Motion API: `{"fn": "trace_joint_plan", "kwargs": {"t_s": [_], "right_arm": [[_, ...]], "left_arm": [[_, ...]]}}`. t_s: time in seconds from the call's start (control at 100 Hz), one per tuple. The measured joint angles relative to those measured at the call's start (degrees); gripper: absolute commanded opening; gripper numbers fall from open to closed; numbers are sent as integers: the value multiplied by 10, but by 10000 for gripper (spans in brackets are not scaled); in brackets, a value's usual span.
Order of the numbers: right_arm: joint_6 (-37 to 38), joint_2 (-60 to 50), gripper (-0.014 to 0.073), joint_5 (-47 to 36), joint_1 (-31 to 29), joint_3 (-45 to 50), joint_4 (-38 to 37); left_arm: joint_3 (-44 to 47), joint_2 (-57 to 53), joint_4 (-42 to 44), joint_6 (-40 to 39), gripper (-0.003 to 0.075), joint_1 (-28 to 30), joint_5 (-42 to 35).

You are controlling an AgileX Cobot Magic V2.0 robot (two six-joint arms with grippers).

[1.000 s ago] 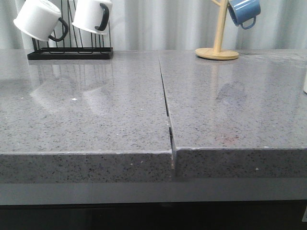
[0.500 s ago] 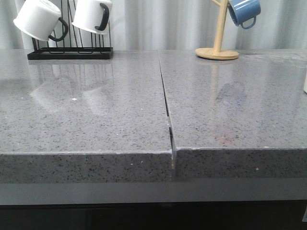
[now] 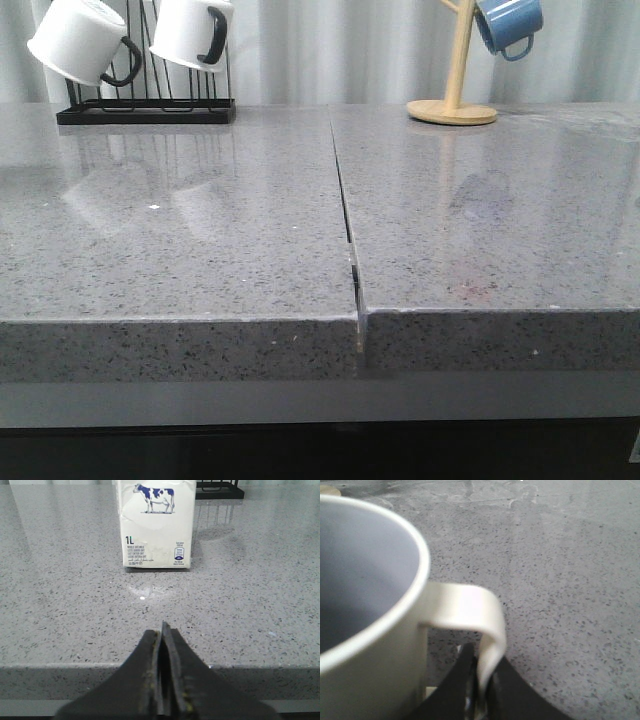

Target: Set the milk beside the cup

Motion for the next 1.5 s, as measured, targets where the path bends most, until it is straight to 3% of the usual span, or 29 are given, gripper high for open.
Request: {"fn": "trace_joint_plan", "kwargs": {"t_s": [0.17, 0.41, 0.66, 0.9, 1.21, 1.28, 1.4, 1.5], "right_arm": [[0, -31, -66, 33, 44, -6, -2], [0, -45, -62, 107, 187, -62, 3], [0, -7, -62, 122, 306, -111, 31], [0, 54, -62, 121, 363, -150, 34], [0, 108, -59, 103, 391, -184, 23], [0, 110, -8, 99, 392, -185, 22], [0, 110, 201, 99, 392, -185, 19], [0, 110, 302, 98, 392, -185, 17]], "left_arm": [[0, 0, 0, 0, -20, 0, 0], [0, 0, 0, 0, -20, 0, 0], [0, 0, 0, 0, -21, 0, 0], [0, 0, 0, 0, -20, 0, 0], [0, 0, 0, 0, -20, 0, 0], [0, 0, 0, 0, -20, 0, 0], [0, 0, 0, 0, -20, 0, 0], [0, 0, 0, 0, -21, 0, 0]]}}
